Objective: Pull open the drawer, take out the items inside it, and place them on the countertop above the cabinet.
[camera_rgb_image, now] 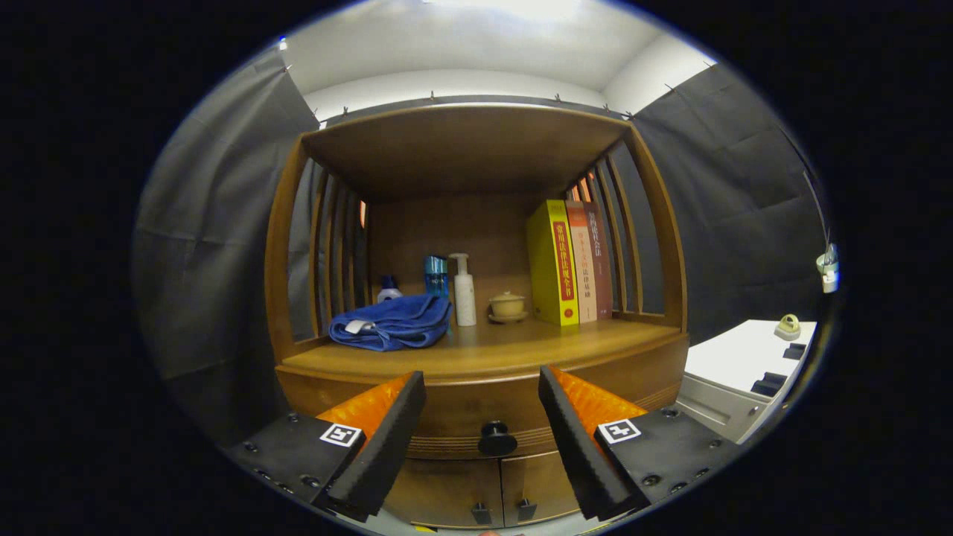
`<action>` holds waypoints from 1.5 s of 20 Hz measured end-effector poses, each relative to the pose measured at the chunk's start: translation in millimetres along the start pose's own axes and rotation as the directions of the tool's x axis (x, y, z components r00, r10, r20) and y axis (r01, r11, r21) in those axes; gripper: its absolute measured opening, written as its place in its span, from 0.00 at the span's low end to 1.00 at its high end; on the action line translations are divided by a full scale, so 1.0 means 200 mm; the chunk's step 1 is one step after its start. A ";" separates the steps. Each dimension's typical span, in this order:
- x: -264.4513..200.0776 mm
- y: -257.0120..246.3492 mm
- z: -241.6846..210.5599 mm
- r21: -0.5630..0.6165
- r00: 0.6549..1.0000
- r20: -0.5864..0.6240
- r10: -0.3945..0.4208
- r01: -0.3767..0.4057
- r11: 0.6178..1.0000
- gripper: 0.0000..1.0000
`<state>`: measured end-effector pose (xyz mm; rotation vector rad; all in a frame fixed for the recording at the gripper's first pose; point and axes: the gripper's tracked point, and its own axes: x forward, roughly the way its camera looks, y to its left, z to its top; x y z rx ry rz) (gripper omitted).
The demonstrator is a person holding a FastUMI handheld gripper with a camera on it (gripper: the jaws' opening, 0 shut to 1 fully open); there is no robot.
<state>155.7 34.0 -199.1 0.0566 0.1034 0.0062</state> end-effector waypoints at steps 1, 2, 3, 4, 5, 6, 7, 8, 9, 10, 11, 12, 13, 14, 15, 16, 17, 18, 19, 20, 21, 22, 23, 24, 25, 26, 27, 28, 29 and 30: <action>0.02 -0.02 -0.05 -0.007 1.000 -0.008 -0.008 0.008 1.000 0.99; 0.04 -0.04 -0.09 -0.015 1.000 -0.020 -0.012 0.011 1.000 0.99; 0.06 -0.04 -0.13 -0.027 0.999 -0.031 -0.014 0.013 1.000 0.99; 0.09 -0.04 -0.18 -0.041 0.999 -0.042 -0.011 0.010 0.999 0.99; 0.12 -0.04 -0.23 -0.052 0.999 -0.052 -0.009 0.007 0.999 0.99; 0.14 -0.03 -0.26 -0.055 0.998 -0.060 -0.006 0.002 0.998 0.99; 0.16 -0.02 -0.30 -0.053 0.998 -0.070 0.001 -0.005 0.999 0.99; 0.18 -0.01 -0.34 -0.053 0.997 -0.081 0.003 -0.008 0.999 0.99; 0.20 -0.01 -0.37 -0.055 0.996 -0.090 0.001 -0.006 0.998 0.99; 0.22 -0.02 -0.39 -0.060 0.995 -0.095 -0.006 0.001 0.998 0.99; 0.24 -0.02 -0.40 -0.063 0.995 -0.104 -0.004 -0.003 0.998 0.99; 0.26 -0.03 -0.42 -0.067 0.994 -0.110 -0.006 -0.001 0.998 0.99; 0.27 -0.04 -0.43 -0.066 0.993 -0.114 -0.009 0.001 0.998 0.95; 0.28 -0.04 -0.45 -0.066 0.993 -0.122 -0.009 0.001 0.998 0.92; 0.28 -0.03 -0.45 -0.055 0.993 -0.121 0.012 -0.019 0.998 0.88; 0.29 -0.02 -0.45 -0.057 0.993 -0.117 0.020 -0.026 0.998 0.84; 0.30 -0.03 -0.45 -0.070 0.993 -0.112 0.022 -0.030 0.997 0.81; 0.30 -0.01 -0.45 -0.070 0.993 -0.111 0.035 -0.043 0.997 0.76; 0.30 -0.01 -0.47 -0.071 0.992 -0.120 0.031 -0.040 0.997 0.71; 0.29 -0.04 -0.46 -0.075 0.992 -0.123 0.021 -0.031 0.997 0.66; 0.33 -0.05 -0.47 -0.055 0.991 -0.128 0.024 -0.032 0.998 0.61; 0.30 -0.04 -0.46 -0.036 0.990 -0.138 0.026 -0.031 0.999 0.56; 0.29 -0.04 -0.47 -0.031 0.989 -0.147 0.021 -0.026 0.999 0.51; 0.29 -0.05 -0.47 -0.040 0.989 -0.149 0.014 -0.020 0.999 0.46; 0.28 -0.05 -0.46 -0.055 0.989 -0.149 0.008 -0.016 0.998 0.41; 0.30 -0.05 -0.47 -0.064 0.989 -0.149 0.004 -0.014 0.998 0.42; 0.29 -0.05 -0.47 -0.065 0.989 -0.146 0.004 -0.013 0.998 0.42; 0.29 -0.05 -0.47 -0.059 0.989 -0.145 0.006 -0.015 0.998 0.42; 0.30 -0.04 -0.47 -0.064 0.989 -0.146 0.006 -0.015 0.998 0.38; 0.29 -0.04 -0.47 -0.073 0.989 -0.147 0.006 -0.017 0.997 0.38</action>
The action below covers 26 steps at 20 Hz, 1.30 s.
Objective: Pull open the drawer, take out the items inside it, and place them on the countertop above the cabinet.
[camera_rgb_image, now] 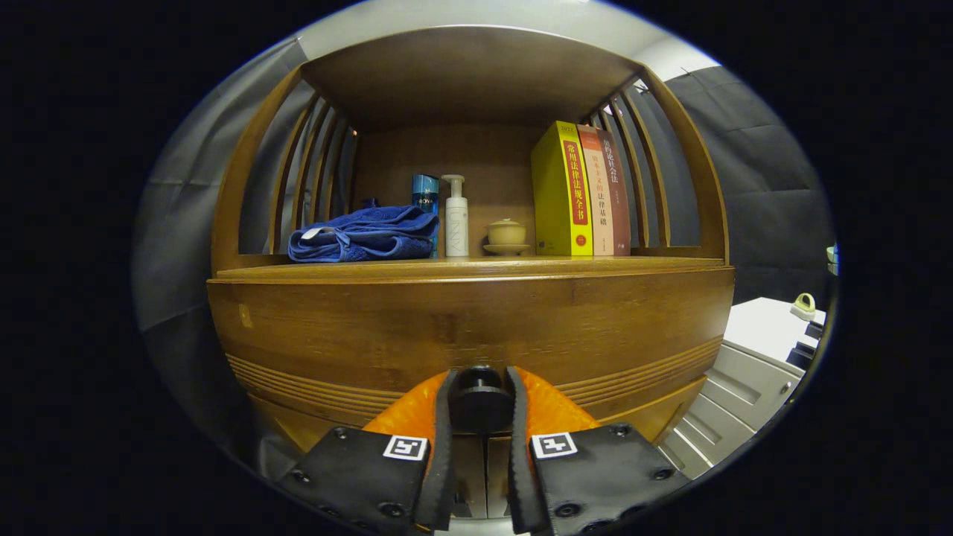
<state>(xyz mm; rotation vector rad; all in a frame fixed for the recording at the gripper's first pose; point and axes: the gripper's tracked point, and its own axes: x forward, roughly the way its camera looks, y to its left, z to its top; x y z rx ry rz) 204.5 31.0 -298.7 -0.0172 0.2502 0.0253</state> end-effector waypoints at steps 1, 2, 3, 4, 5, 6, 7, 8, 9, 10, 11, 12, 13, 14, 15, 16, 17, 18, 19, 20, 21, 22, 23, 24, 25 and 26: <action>0.00 0.00 0.00 -0.003 1.000 -0.001 0.000 0.000 1.000 0.38; 0.00 0.00 0.00 0.005 1.000 -0.003 0.003 -0.003 1.000 0.38; 0.00 0.00 0.00 0.020 1.000 -0.004 0.009 -0.009 1.000 0.38; 0.00 0.00 0.00 0.019 1.000 -0.003 0.009 -0.009 1.000 0.38; 0.00 0.00 0.00 -0.001 1.000 -0.002 0.002 -0.002 1.000 0.38; 0.00 -0.01 0.00 -0.014 1.000 -0.007 -0.004 0.004 1.000 0.38; -0.01 0.00 -0.01 -0.012 1.000 -0.016 -0.003 0.003 1.000 0.38; 0.00 0.00 -0.01 0.001 1.000 -0.027 0.002 -0.002 1.000 0.38; 0.00 0.00 -0.01 0.018 0.999 -0.039 0.006 -0.005 1.000 0.38; -0.01 0.00 -0.01 0.030 0.999 -0.047 0.006 -0.004 1.000 0.38; -0.03 0.00 0.00 0.034 0.999 -0.051 0.002 0.000 0.999 0.38; -0.04 0.00 -0.01 0.031 0.999 -0.054 -0.003 0.005 1.000 0.38; -0.06 0.00 -0.01 0.023 0.999 -0.053 -0.004 0.006 1.000 0.38; -0.09 0.00 -0.01 0.020 0.999 -0.054 -0.004 0.005 1.000 0.38; -0.13 -0.01 -0.01 0.028 0.998 -0.060 -0.003 0.005 1.000 0.38; -0.16 -0.01 -0.02 0.041 0.998 -0.070 -0.005 0.007 0.999 0.38; -0.20 -0.01 -0.02 0.060 0.997 -0.077 -0.007 0.012 0.998 0.38; -0.23 -0.01 -0.02 0.071 0.997 -0.079 -0.009 0.015 0.997 0.37; -0.25 -0.01 -0.02 0.069 0.996 -0.084 -0.009 0.015 0.997 0.37; -0.28 -0.02 -0.02 0.065 0.996 -0.087 -0.010 0.016 0.998 0.37; -0.31 -0.02 -0.02 0.067 0.996 -0.092 -0.009 0.015 0.998 0.37; -0.34 -0.02 -0.02 0.076 0.996 -0.093 -0.007 0.015 0.997 0.37; -0.37 -0.02 -0.03 0.079 0.995 -0.096 -0.007 0.015 0.997 0.37; -0.40 -0.03 -0.02 0.076 0.995 -0.096 -0.008 0.015 0.997 0.37; -0.43 -0.03 -0.03 0.073 0.995 -0.095 -0.009 0.016 0.997 0.37; -0.46 -0.03 -0.03 0.069 0.996 -0.094 -0.010 0.016 0.998 0.37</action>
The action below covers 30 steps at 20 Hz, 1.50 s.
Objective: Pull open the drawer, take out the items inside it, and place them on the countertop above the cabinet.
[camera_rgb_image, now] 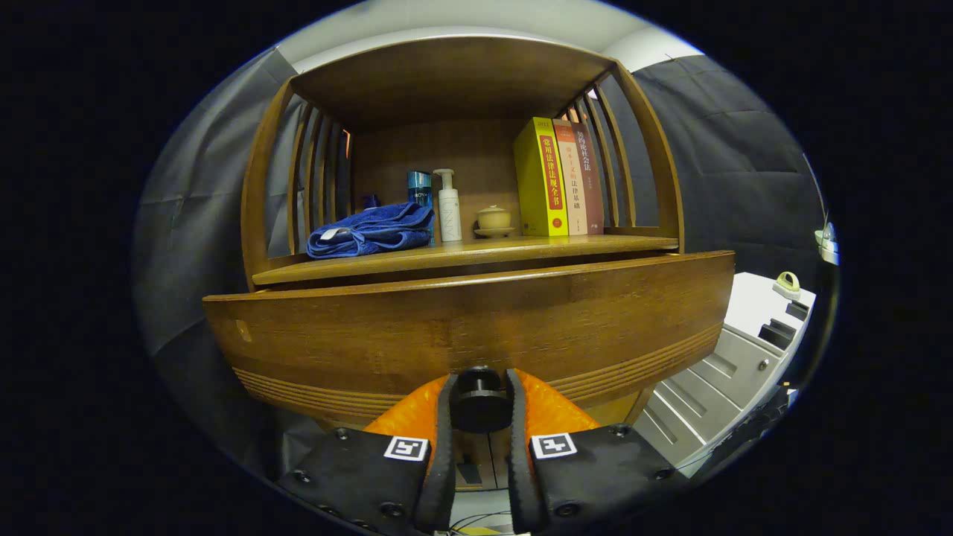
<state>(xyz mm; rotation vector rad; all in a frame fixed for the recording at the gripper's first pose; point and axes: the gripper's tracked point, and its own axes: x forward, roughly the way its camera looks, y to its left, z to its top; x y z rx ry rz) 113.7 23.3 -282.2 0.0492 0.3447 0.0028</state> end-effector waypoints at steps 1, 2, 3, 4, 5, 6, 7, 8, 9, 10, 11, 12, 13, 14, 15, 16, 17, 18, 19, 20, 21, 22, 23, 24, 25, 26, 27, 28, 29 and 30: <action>-0.03 0.00 0.00 -0.002 1.000 -0.001 0.001 -0.001 1.000 0.37; -0.07 -0.01 -0.01 0.002 1.000 -0.005 0.002 -0.002 1.000 0.37; -0.10 -0.01 -0.01 0.005 1.000 -0.008 0.005 -0.004 1.000 0.37; -0.12 -0.01 -0.02 0.009 1.000 -0.010 0.007 -0.007 1.000 0.37; -0.15 -0.02 -0.02 0.013 1.000 -0.006 0.008 -0.008 1.000 0.37; -0.16 -0.02 -0.02 0.013 1.000 -0.003 0.008 -0.008 1.000 0.37; -0.17 -0.02 -0.02 0.011 1.000 0.000 0.008 -0.008 1.000 0.37; -0.17 -0.02 -0.02 0.008 1.000 -0.004 0.006 -0.006 1.000 0.37; -0.17 -0.02 -0.02 0.002 1.000 -0.008 0.006 -0.006 1.000 0.37; -0.18 -0.02 -0.02 0.007 1.000 -0.011 0.005 -0.005 1.000 0.37; -0.19 -0.03 -0.03 0.015 1.000 -0.015 0.002 -0.002 1.000 0.37; -0.21 -0.03 -0.03 0.018 1.000 -0.015 -0.001 0.001 1.000 0.37; -0.23 -0.02 -0.03 0.019 1.000 -0.014 -0.004 0.005 1.000 0.37; -0.25 -0.02 -0.04 0.019 1.000 -0.016 -0.004 0.005 1.000 0.37; -0.26 -0.02 -0.04 0.021 1.000 -0.017 -0.003 0.004 1.000 0.37; -0.27 -0.02 -0.04 0.019 1.000 -0.018 -0.002 0.002 1.000 0.37; -0.27 -0.02 -0.04 0.016 1.000 -0.015 -0.002 0.002 1.000 0.37; -0.27 -0.02 -0.04 0.013 1.000 -0.012 -0.001 0.001 1.000 0.37; -0.27 -0.02 -0.05 0.012 1.000 -0.011 0.000 0.000 1.000 0.37; -0.27 -0.02 -0.05 0.015 1.000 -0.007 0.000 0.000 1.000 0.37; -0.27 -0.02 -0.06 0.017 1.000 -0.008 0.001 -0.001 1.000 0.37; -0.27 -0.02 -0.07 0.021 1.000 -0.007 0.000 0.000 1.000 0.37; -0.27 -0.02 -0.07 0.020 1.000 -0.004 -0.002 0.002 1.000 0.37; -0.27 -0.02 -0.08 0.014 1.000 -0.003 -0.003 0.003 1.000 0.37; -0.27 -0.02 -0.09 0.010 1.000 -0.004 -0.002 0.002 1.000 0.37; -0.27 -0.02 -0.09 0.011 1.000 -0.001 0.001 -0.001 1.000 0.37; -0.28 -0.02 -0.09 0.013 1.000 0.008 0.003 -0.003 1.000 0.37; -0.27 -0.02 -0.09 0.012 1.000 0.011 0.003 -0.003 1.000 0.37; -0.27 -0.02 -0.09 0.011 1.000 0.023 0.004 -0.004 1.000 0.38; -0.27 -0.03 -0.09 0.006 0.999 0.032 0.007 -0.007 1.000 0.39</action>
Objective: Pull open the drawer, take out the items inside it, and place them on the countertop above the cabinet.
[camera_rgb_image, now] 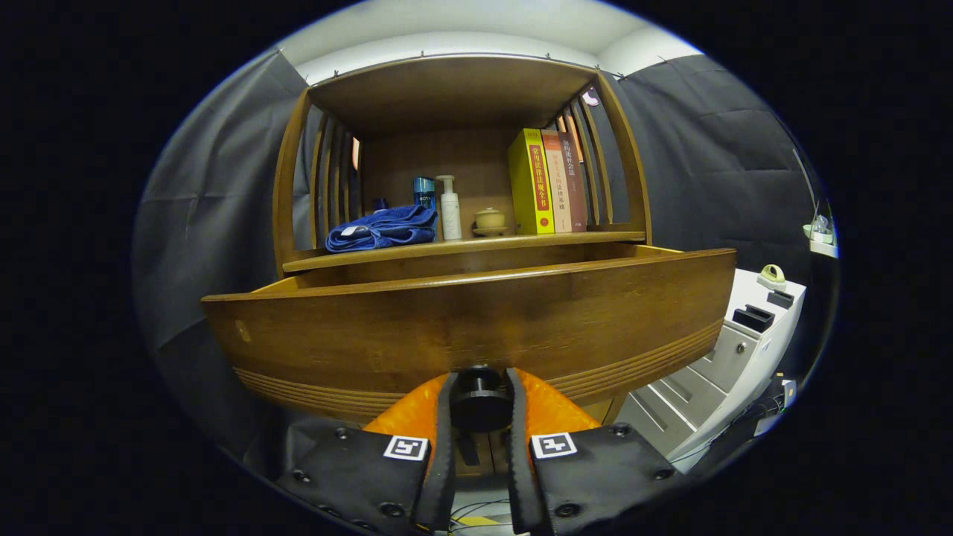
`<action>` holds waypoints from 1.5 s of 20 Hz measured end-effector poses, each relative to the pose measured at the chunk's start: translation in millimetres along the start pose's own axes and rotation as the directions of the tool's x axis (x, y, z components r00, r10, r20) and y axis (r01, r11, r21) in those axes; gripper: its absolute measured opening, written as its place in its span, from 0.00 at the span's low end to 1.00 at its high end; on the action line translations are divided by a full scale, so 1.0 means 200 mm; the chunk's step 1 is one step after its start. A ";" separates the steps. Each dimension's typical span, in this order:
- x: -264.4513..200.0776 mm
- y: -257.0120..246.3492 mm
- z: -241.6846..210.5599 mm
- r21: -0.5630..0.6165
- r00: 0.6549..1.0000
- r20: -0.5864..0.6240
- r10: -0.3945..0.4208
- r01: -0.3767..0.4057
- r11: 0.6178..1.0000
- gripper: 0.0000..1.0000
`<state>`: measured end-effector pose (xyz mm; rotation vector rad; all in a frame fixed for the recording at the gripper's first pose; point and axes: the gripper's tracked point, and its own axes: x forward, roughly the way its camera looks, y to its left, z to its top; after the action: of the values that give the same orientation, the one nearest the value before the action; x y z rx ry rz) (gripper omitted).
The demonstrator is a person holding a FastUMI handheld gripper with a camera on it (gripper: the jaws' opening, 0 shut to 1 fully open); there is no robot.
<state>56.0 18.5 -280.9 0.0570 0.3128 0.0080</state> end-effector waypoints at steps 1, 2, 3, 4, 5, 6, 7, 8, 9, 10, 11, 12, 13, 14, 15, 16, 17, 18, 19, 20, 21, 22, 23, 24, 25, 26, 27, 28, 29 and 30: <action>0.00 0.00 0.00 -0.002 1.000 0.012 0.004 -0.004 1.000 0.41; -0.01 0.00 0.00 0.000 1.000 0.015 0.005 -0.005 1.000 0.42; -0.01 0.00 -0.01 0.006 1.000 0.016 0.003 -0.004 1.000 0.45; 0.00 0.00 -0.01 0.012 1.000 0.009 0.004 -0.004 1.000 0.48; 0.00 -0.01 -0.03 0.013 1.000 -0.005 -0.001 0.001 1.000 0.55; 0.00 -0.01 -0.03 0.016 1.000 -0.013 -0.002 0.002 1.000 0.62; -0.01 -0.01 -0.03 0.023 1.000 -0.014 0.000 0.000 1.000 0.68; -0.02 -0.01 -0.02 0.032 1.000 -0.008 0.000 0.000 0.999 0.75; -0.04 -0.02 0.00 0.046 1.000 0.007 -0.003 0.003 0.999 0.82; -0.06 -0.03 0.05 0.059 1.000 0.028 -0.010 0.009 0.998 0.89; -0.09 -0.04 0.13 0.066 0.998 0.062 -0.019 0.015 0.998 0.95; -0.12 -0.05 0.23 0.070 0.995 0.098 -0.023 0.016 0.997 0.96; -0.14 -0.05 0.37 0.070 0.990 0.143 -0.016 0.006 0.998 0.96; -0.17 -0.05 0.51 0.060 0.982 0.191 0.000 -0.011 0.998 0.96; -0.18 -0.04 0.66 0.041 0.974 0.227 0.019 -0.029 0.999 0.96; -0.19 -0.04 0.78 0.007 0.968 0.249 0.032 -0.035 0.999 0.96; -0.18 -0.04 0.92 -0.037 0.966 0.255 0.042 -0.034 0.999 0.96; -0.15 -0.04 1.04 -0.081 0.968 0.246 0.052 -0.033 0.996 0.96; -0.11 -0.02 1.16 -0.126 0.971 0.226 0.070 -0.042 0.991 0.96; -0.07 0.02 1.28 -0.154 0.974 0.209 0.092 -0.060 0.986 0.96; -0.03 0.06 1.37 -0.166 0.977 0.181 0.110 -0.079 0.983 0.96; 0.02 0.09 1.43 -0.171 0.982 0.145 0.125 -0.099 0.980 0.96; 0.07 0.11 1.49 -0.168 0.984 0.119 0.131 -0.110 0.980 0.96; 0.13 0.13 1.54 -0.176 0.987 0.088 0.133 -0.116 0.977 0.96; 0.20 0.14 1.54 -0.210 0.990 0.036 0.134 -0.123 0.970 0.96; 0.28 0.13 1.48 -0.260 0.991 -0.047 0.127 -0.135 0.956 0.96; 0.35 0.14 1.36 -0.297 0.979 -0.166 0.115 -0.161 0.941 0.96; 0.39 0.15 1.21 -0.303 0.946 -0.303 0.112 -0.207 0.930 0.96; 0.44 0.15 1.04 -0.261 0.897 -0.431 0.099 -0.229 0.938 0.96; 0.47 0.16 0.85 -0.197 0.821 -0.562 0.100 -0.250 0.948 0.96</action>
<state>198.6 42.6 -146.3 -0.1870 0.8813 0.2569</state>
